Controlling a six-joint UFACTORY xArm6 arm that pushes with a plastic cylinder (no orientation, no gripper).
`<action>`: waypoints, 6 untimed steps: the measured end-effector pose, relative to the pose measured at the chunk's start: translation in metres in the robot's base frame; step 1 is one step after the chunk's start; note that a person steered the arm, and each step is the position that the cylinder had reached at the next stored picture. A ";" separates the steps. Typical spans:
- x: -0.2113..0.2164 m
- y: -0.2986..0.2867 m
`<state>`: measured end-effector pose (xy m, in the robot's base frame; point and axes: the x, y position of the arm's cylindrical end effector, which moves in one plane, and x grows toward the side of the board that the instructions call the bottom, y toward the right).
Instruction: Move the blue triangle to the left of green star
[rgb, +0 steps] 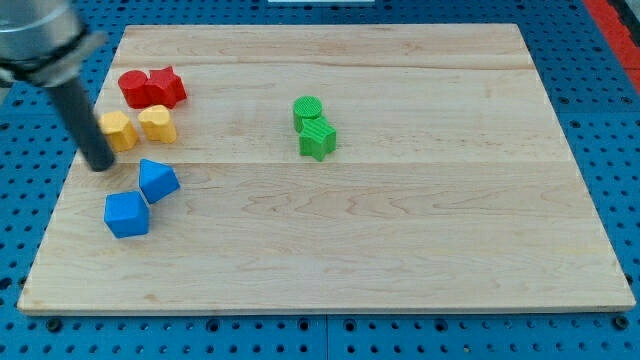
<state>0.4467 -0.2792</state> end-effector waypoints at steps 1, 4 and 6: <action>0.040 0.011; -0.031 0.166; -0.046 0.201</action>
